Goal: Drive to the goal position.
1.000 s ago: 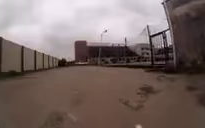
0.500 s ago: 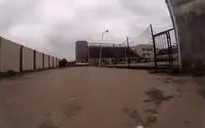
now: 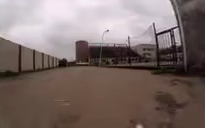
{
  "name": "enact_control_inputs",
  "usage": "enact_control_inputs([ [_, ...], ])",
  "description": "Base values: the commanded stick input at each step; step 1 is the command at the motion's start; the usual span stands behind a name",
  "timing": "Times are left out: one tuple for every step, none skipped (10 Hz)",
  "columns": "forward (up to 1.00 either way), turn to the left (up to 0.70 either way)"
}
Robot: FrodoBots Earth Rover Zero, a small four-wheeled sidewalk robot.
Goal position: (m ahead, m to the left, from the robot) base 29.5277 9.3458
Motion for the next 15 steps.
enact_control_inputs([
  [0.70,0.00],
  [0.70,0.00],
  [0.70,0.00],
  [0.70,0.00],
  [0.70,0.00],
  [0.70,0.00],
  [0.70,0.35],
  [0.70,0.35],
  [0.70,0.35],
  [0.70,0.14],
  [0.70,0.11],
  [0.70,0.35],
  [0.70,0.35],
  [0.70,0.22],
  [0.70,0.00],
])
